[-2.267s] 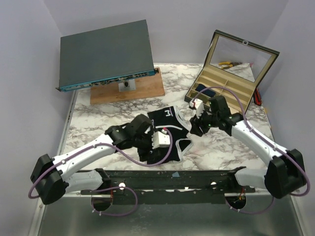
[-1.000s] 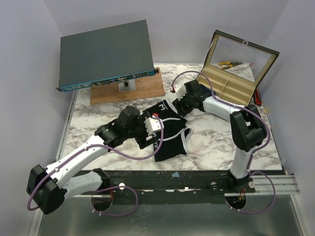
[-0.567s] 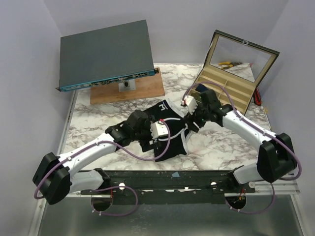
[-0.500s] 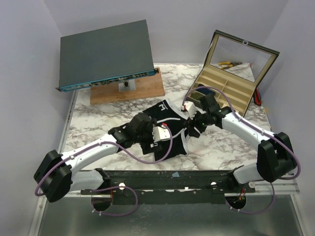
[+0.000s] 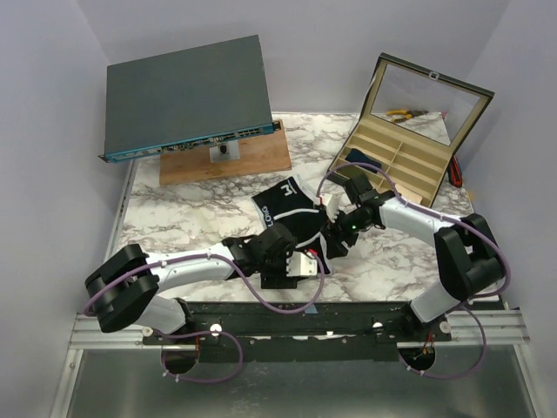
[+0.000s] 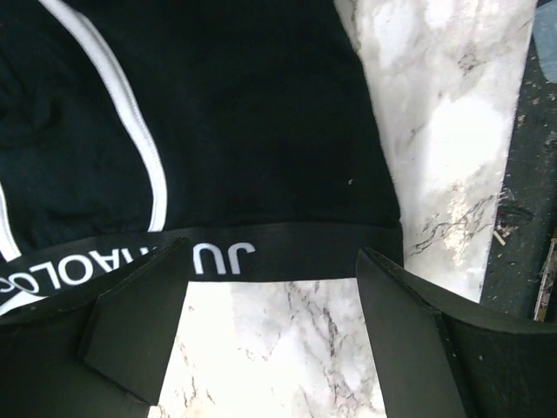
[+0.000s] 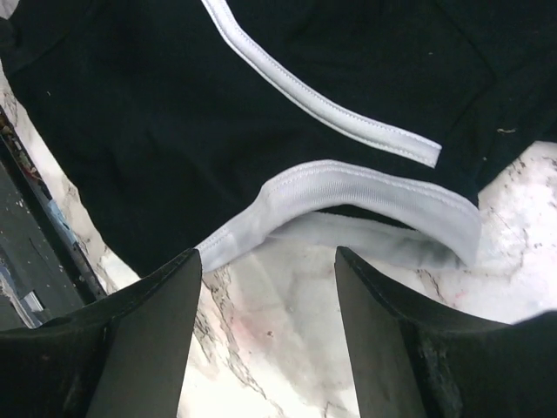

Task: Roll the underwear
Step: Fold the underwear at the center of the board.

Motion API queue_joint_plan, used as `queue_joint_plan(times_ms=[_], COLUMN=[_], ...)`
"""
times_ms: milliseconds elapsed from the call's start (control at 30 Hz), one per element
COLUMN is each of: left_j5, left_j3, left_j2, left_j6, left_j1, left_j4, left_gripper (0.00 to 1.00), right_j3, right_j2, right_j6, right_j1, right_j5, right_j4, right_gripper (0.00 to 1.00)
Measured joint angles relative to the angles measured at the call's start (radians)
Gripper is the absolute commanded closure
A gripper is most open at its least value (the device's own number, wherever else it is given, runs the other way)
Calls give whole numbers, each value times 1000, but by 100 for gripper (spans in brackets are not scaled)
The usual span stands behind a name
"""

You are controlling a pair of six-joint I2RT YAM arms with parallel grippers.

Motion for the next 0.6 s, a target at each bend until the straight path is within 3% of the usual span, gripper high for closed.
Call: queue_joint_plan(times_ms=[267,500,600], left_j5=[-46,-93,-109], left_j3=[-2,-3,-3], left_j2=[34,49,50], left_j6=[-1,6,11], left_j1=[-64,-96,-101], left_j4=[13,15,14], left_gripper=[33,40,41], right_j3=[12,39,50], right_j2=[66,89,90], right_j6=[17,37,36], right_j1=[0,0,2], right_j5=[-61,-104,-107], right_j4=[37,48,25], right_gripper=[43,88,97])
